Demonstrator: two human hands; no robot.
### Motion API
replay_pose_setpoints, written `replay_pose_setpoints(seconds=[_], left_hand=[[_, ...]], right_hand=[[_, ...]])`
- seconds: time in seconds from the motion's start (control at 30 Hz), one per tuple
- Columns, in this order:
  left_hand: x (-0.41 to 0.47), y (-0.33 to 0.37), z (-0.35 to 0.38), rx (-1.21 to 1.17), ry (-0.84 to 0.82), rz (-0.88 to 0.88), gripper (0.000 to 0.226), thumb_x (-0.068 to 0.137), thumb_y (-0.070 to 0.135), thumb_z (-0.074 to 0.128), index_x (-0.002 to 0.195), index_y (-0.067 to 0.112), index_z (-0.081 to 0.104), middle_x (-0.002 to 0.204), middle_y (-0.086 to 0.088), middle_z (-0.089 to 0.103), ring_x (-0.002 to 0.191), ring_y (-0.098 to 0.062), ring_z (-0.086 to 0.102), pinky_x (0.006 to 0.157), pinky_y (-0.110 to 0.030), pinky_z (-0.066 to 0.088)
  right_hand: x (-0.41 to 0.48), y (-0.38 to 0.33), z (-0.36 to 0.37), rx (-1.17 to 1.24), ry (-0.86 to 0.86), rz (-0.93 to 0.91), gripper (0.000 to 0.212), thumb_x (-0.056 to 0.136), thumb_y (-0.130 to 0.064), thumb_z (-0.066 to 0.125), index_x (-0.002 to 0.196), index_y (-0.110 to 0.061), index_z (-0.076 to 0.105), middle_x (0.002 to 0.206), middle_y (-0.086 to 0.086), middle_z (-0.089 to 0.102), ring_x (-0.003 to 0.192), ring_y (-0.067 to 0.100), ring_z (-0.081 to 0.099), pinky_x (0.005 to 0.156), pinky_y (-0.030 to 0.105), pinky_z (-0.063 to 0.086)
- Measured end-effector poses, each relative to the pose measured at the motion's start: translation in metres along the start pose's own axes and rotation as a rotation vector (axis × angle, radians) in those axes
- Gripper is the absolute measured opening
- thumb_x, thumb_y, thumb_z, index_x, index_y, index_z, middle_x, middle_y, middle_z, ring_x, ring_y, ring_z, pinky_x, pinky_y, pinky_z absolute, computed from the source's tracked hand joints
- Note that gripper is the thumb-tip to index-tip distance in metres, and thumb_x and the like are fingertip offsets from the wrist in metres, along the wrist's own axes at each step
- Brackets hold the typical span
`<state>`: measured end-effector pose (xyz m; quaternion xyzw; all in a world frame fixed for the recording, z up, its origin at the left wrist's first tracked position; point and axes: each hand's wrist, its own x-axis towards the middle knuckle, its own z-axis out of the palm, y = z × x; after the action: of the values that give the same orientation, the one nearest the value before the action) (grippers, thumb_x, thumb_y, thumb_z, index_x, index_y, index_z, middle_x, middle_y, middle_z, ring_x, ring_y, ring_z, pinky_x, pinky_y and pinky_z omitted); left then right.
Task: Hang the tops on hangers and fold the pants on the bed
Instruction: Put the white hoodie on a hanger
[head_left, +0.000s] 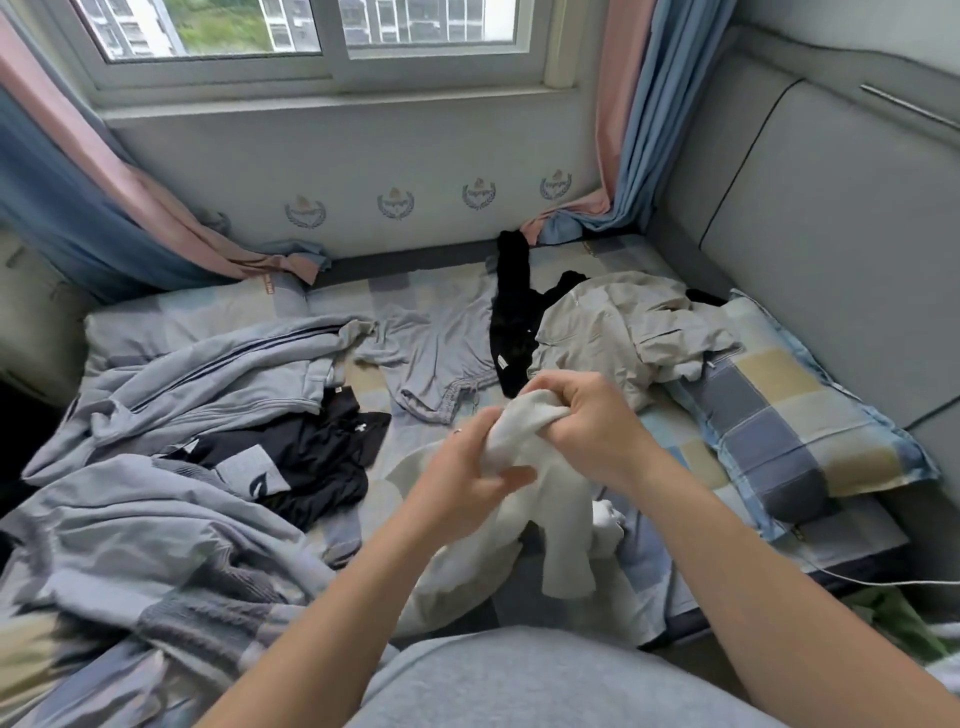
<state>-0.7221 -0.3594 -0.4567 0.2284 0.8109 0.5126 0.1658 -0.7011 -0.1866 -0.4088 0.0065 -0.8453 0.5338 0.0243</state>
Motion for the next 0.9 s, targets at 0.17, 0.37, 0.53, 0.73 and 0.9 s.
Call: replay_pose_setpoints(seconds=[0.17, 0.37, 0.53, 0.73, 0.9], left_hand=[[-0.001, -0.008, -0.022, -0.041, 0.172, 0.042, 0.024, 0.1, 0.013, 0.058, 0.083, -0.004, 0.06, 0.067, 0.001, 0.046, 0.062, -0.009, 0.039, 0.059, -0.032, 0.03], [-0.005, 0.005, -0.033, -0.461, 0.265, -0.081, 0.045, 0.088, 0.043, 0.056, 0.072, 0.0, 0.053, 0.061, -0.003, 0.044, 0.055, -0.016, 0.04, 0.051, -0.03, 0.03], [-0.006, 0.006, -0.049, -0.662, 0.333, -0.083, 0.041, 0.09, 0.049, 0.06, 0.069, 0.015, 0.051, 0.063, 0.0, 0.045, 0.056, -0.016, 0.042, 0.053, -0.029, 0.037], [-0.009, 0.016, -0.061, -0.77, 0.41, -0.015, 0.053, 0.086, 0.055, 0.065, 0.086, 0.003, 0.055, 0.081, -0.012, 0.047, 0.073, -0.03, 0.042, 0.068, -0.045, 0.037], [-0.004, 0.006, -0.073, -0.699, 0.482, -0.011, 0.034, 0.092, 0.051, 0.058, 0.072, 0.024, 0.055, 0.07, -0.003, 0.044, 0.062, -0.016, 0.041, 0.059, -0.033, 0.037]], right_hand=[[0.005, 0.019, -0.002, -0.069, -0.059, 0.079, 0.017, 0.076, -0.018, 0.086, 0.075, -0.017, 0.069, 0.063, -0.004, 0.056, 0.059, 0.006, 0.046, 0.057, 0.024, 0.036], [-0.009, 0.054, 0.017, 0.044, -0.181, 0.219, 0.02, 0.074, -0.03, 0.087, 0.075, -0.018, 0.07, 0.065, -0.012, 0.062, 0.062, 0.004, 0.056, 0.058, 0.022, 0.044], [-0.027, 0.095, 0.026, -0.198, -0.257, 0.353, 0.014, 0.084, -0.022, 0.077, 0.073, -0.023, 0.068, 0.073, -0.002, 0.068, 0.064, 0.008, 0.06, 0.064, 0.03, 0.048], [-0.041, 0.131, 0.025, -0.216, -0.274, 0.459, 0.026, 0.083, -0.023, 0.078, 0.065, -0.024, 0.059, 0.071, -0.008, 0.059, 0.067, 0.008, 0.057, 0.065, 0.027, 0.047], [-0.042, 0.134, 0.013, 0.086, -0.167, 0.533, 0.01, 0.091, -0.018, 0.072, 0.082, -0.015, 0.07, 0.078, -0.005, 0.066, 0.078, 0.012, 0.061, 0.071, 0.024, 0.046]])
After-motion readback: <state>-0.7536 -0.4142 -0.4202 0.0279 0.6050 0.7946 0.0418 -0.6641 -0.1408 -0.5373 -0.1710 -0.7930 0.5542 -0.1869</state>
